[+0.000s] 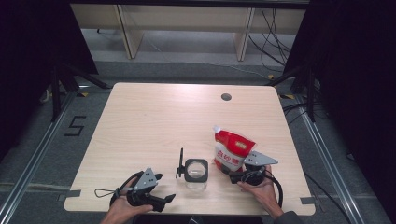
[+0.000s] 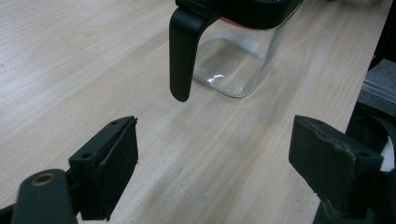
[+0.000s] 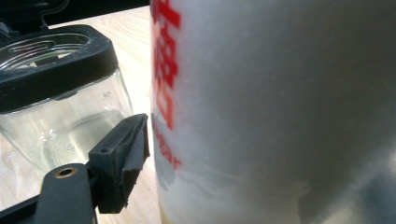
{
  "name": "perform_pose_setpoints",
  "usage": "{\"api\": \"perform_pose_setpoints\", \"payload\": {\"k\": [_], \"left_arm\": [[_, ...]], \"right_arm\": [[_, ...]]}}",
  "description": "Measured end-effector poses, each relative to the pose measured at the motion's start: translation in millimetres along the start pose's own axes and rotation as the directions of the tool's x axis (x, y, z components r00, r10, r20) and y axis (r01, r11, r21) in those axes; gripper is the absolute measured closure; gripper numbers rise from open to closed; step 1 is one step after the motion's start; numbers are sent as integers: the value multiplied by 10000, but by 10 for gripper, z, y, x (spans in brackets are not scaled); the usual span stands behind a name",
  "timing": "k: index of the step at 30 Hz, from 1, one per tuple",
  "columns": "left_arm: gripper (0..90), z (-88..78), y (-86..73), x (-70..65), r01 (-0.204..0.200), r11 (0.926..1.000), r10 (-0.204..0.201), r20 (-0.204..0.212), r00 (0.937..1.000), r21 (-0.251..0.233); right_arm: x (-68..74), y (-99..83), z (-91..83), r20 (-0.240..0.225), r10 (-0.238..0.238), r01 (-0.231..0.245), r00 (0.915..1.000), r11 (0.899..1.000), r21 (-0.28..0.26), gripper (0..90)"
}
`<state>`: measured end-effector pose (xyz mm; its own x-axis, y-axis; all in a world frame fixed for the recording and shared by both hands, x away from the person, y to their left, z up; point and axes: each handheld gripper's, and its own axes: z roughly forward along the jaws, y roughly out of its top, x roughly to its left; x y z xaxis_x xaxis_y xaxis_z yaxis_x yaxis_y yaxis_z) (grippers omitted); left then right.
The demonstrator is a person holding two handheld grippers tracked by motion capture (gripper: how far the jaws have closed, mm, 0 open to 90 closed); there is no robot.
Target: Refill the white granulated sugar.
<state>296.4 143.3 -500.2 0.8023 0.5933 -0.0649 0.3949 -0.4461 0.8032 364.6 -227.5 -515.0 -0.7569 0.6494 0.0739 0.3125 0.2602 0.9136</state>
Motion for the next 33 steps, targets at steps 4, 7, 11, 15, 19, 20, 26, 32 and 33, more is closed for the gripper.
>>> {"api": "perform_pose_setpoints", "payload": {"k": [4, 7, 11, 15, 19, 20, 26, 32, 33], "left_arm": [[153, -2, 7, 4, -5, 10000, 5, 81, 10000, -99], [153, -4, 10, 0, -41, 9999, 43, 114, 9999, -166], [153, -1, 17, 5, -281, 9994, 283, 129, 9995, -179], [153, -1, 17, 4, -285, 9994, 287, 131, 9995, -179], [153, 5, 16, -1, -212, 9995, 215, 154, 9997, -223], [153, 7, 15, -4, -161, 9996, 164, 141, 9998, -221], [154, 14, 11, -5, -204, 9994, 207, 72, 9998, -284], [153, 8, 7, -13, -78, 9999, 79, 69, 9999, -67], [153, 10, 6, -13, -89, 9999, 89, 71, 9999, -64]], "right_arm": [[-17, 3, 12, 205, -216, 217, 9996, 9997, -70, 260], [-28, 12, 18, 246, -510, 510, 9984, 9987, 15, 266], [-8, 14, 23, 370, -238, 230, 9990, 9995, 217, 274], [-31, 20, 31, 466, -432, 418, 9980, 9987, 292, 279], [-32, 22, 44, 349, -316, 307, 9989, 9992, 258, 278], [-39, 24, 48, 285, -374, 366, 9989, 9990, 269, 277], [-43, 35, 74, 223, -462, 456, 9987, 9986, 269, 280], [-51, 40, 74, 328, -467, 458, 9984, 9986, 264, 271], [-55, 43, 71, 309, -461, 451, 9985, 9984, 328, 271]]}}
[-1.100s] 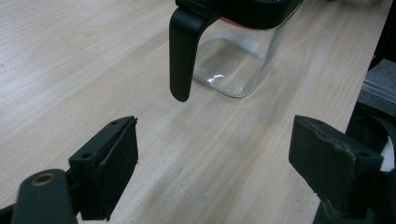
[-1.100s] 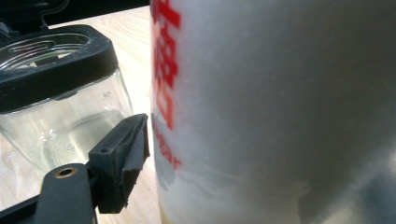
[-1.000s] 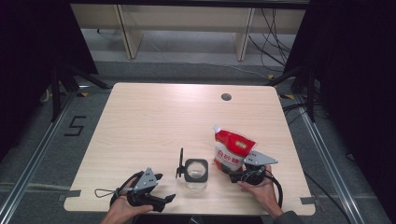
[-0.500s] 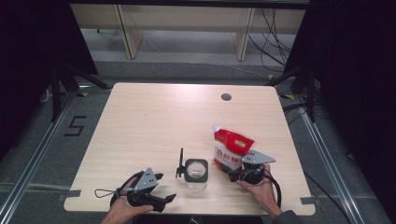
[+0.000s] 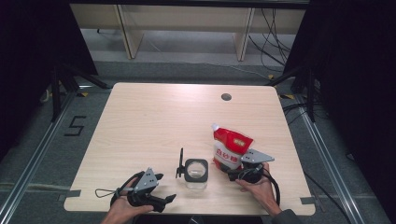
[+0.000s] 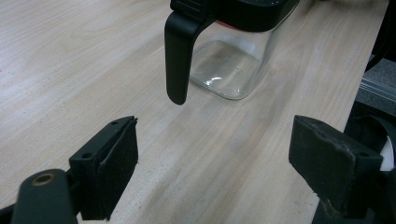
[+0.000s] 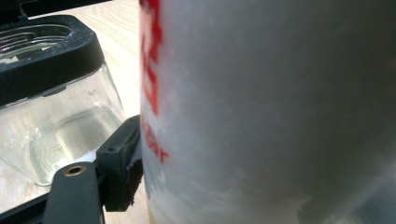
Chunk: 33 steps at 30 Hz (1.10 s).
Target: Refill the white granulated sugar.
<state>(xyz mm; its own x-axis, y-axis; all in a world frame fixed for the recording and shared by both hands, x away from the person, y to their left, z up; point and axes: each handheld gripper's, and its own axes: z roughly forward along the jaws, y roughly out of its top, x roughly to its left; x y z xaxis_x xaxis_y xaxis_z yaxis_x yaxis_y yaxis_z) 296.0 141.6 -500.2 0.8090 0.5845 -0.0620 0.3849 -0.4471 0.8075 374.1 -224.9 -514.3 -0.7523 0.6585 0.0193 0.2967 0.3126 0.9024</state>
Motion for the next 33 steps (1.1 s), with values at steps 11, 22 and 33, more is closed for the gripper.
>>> {"api": "perform_pose_setpoints", "payload": {"k": [11, 22, 33], "left_arm": [[153, -2, 5, 15, -224, 9997, 224, -1, 9997, -99], [154, -31, -1, 39, -129, 9999, 129, -7, 9999, 53], [154, -27, -4, 44, -104, 9995, 103, -48, 9999, -283]], "right_arm": [[8, 2, 12, -100, -22, 23, 9999, 10000, 21, 296], [98, 4, -15, 312, -248, 248, 9992, 9997, -20, 348], [109, 66, -213, 624, -621, 636, 9961, 9977, -221, 360]]}}
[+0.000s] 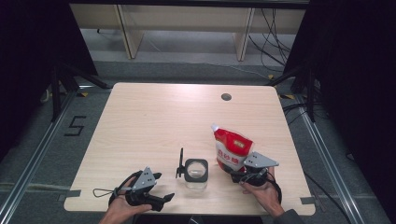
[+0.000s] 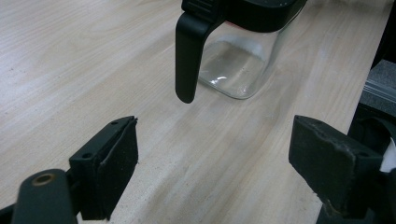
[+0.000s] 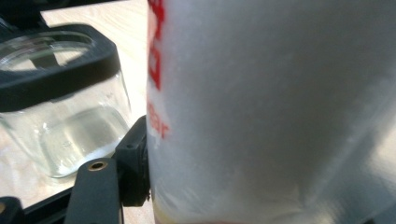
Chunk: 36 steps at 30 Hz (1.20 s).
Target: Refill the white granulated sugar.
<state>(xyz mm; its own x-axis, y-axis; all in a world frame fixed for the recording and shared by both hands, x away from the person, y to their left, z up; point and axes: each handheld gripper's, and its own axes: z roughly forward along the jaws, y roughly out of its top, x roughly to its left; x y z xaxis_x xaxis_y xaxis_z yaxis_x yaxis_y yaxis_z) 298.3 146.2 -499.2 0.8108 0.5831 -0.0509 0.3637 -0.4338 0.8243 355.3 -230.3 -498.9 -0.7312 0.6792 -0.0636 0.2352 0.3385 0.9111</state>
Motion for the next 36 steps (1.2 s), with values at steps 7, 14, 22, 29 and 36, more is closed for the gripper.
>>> {"api": "perform_pose_setpoints", "payload": {"k": [7, 14, 22, 29, 36], "left_arm": [[153, -6, -6, 8, 272, 9994, -273, 14, 9996, 222], [154, -5, -10, 21, 67, 9991, -59, -212, 9998, 423], [154, -15, 0, 37, -193, 9989, 200, -178, 9996, 423], [154, -13, -9, 32, -76, 9994, 83, -192, 9998, 343], [154, -5, -10, 41, -76, 9991, 83, -166, 9998, 408]], "right_arm": [[38, 66, -227, 327, -1166, 1167, 9926, 9932, 7, 361], [123, 73, -485, 672, -2463, 2440, 9669, 9689, 408, 363], [298, 88, -647, 788, -3574, 3491, 9306, 9315, 1027, 364], [372, 61, -706, 1044, -4621, 4427, 8806, 8811, 1663, 365], [454, 92, -708, 1357, -6265, 5776, 7675, 7678, 2773, 366]]}}
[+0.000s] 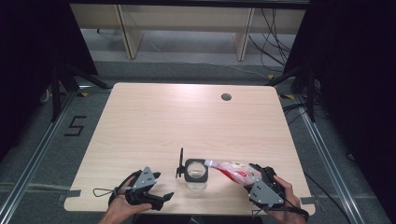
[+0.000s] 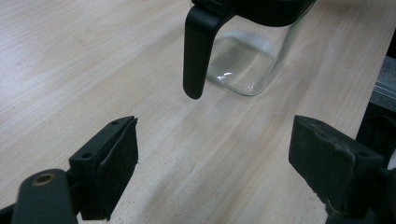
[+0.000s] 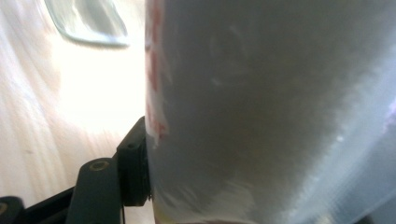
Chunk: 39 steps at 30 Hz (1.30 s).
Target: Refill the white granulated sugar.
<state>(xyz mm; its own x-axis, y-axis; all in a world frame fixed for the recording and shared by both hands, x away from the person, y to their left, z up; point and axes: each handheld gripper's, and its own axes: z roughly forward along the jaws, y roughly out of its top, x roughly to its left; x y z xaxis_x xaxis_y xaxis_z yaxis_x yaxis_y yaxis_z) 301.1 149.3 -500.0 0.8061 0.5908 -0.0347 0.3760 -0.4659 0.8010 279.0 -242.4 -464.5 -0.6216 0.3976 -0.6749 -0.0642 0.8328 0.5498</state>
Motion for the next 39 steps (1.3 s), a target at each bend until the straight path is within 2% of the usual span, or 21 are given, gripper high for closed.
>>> {"api": "perform_pose_setpoints", "payload": {"k": [8, 9, 12, 13, 14, 15, 17, 19, 21, 22, 23, 26, 27, 28, 30, 31, 34, 36, 37, 38, 39], "left_arm": [[153, -19, -1, 12, -108, 9999, 109, -170, 9998, 63], [154, 4, -10, -22, 356, 9990, -357, -32, 9994, -258], [153, -8, -5, 1, 44, 9999, -46, -139, 9999, -105], [154, -8, -3, 5, -11, 10000, 9, -132, 9999, -98], [154, 0, -4, -3, 60, 9998, -62, -96, 9999, -215], [154, 3, -10, -16, 302, 9993, -304, -107, 9995, -215], [154, -12, 2, 8, -54, 10000, 53, -95, 9999, -40], [154, -8, 2, 2, 19, 10000, -20, -72, 10000, -79], [154, -12, -6, 11, -112, 9999, 112, -155, 9998, -16], [153, -14, 0, 9, -58, 10000, 58, -120, 9999, -18], [154, -17, 2, 13, -73, 10000, 73, -83, 9999, 8], [154, -15, -1, 11, -73, 10000, 73, -82, 9999, -13], [153, -16, 1, 17, -84, 10000, 84, -7, 10000, 36], [154, -14, 1, 14, -66, 10000, 66, -72, 10000, 11], [153, -15, 0, 4, 21, 10000, -21, -79, 10000, -22], [154, -7, -10, -1, 136, 9999, -137, -181, 9997, -66], [154, -16, 4, 15, -89, 9999, 89, -23, 10000, 84], [153, -10, -1, 10, -59, 10000, 59, -26, 10000, 0], [154, -16, -1, 20, -162, 9998, 163, -102, 9998, 78], [153, -20, 1, 15, -138, 9999, 139, -89, 9999, 52], [154, -16, 0, 11, 3, 10000, -3, -120, 9999, -5]], "right_arm": [[57, 59, 25, 554, -1067, 1026, 9928, 9921, 721, 368], [55, 55, 29, 579, -1238, 1191, 9906, 9898, 779, 368], [64, 50, 48, 762, -1976, 1877, 9773, 9748, 1205, 369], [57, 60, 61, 887, -2619, 2491, 9610, 9593, 1329, 369], [85, 60, 50, 992, -2523, 2350, 9626, 9589, 1587, 369], [32, 84, 65, 1055, -3543, 3373, 9292, 9293, 1501, 370], [53, 68, 68, 1118, -3121, 2923, 9435, 9422, 1634, 370], [28, 92, 79, 1300, -3796, 3538, 9160, 9170, 1844, 371], [62, 91, 87, 1426, -3716, 3379, 9174, 9164, 2145, 371], [36, 116, 96, 1459, -4324, 3981, 8898, 8918, 2150, 371], [56, 109, 101, 1483, -4211, 3823, 8948, 8943, 2326, 371], [32, 153, 118, 1588, -5106, 4692, 8450, 8505, 2377, 372], [44, 155, 113, 1658, -4929, 4492, 8541, 8599, 2427, 372], [15, 206, 107, 1741, -5439, 4982, 8209, 8310, 2474, 373], [16, 216, 108, 1786, -5457, 4988, 8187, 8301, 2494, 373], [52, 191, 112, 1923, -4951, 4455, 8473, 8596, 2501, 374], [24, 246, 121, 1886, -5827, 5256, 7905, 8035, 2795, 376], [19, 251, 131, 1973, -5862, 5330, 7858, 8036, 2650, 376], [-2, 281, 113, 1863, -6217, 5640, 7608, 7754, 2839, 377], [2, 261, 129, 2092, -6045, 5539, 7687, 7926, 2551, 377], [-10, 278, 124, 2063, -6183, 5677, 7584, 7821, 2570, 378]]}}
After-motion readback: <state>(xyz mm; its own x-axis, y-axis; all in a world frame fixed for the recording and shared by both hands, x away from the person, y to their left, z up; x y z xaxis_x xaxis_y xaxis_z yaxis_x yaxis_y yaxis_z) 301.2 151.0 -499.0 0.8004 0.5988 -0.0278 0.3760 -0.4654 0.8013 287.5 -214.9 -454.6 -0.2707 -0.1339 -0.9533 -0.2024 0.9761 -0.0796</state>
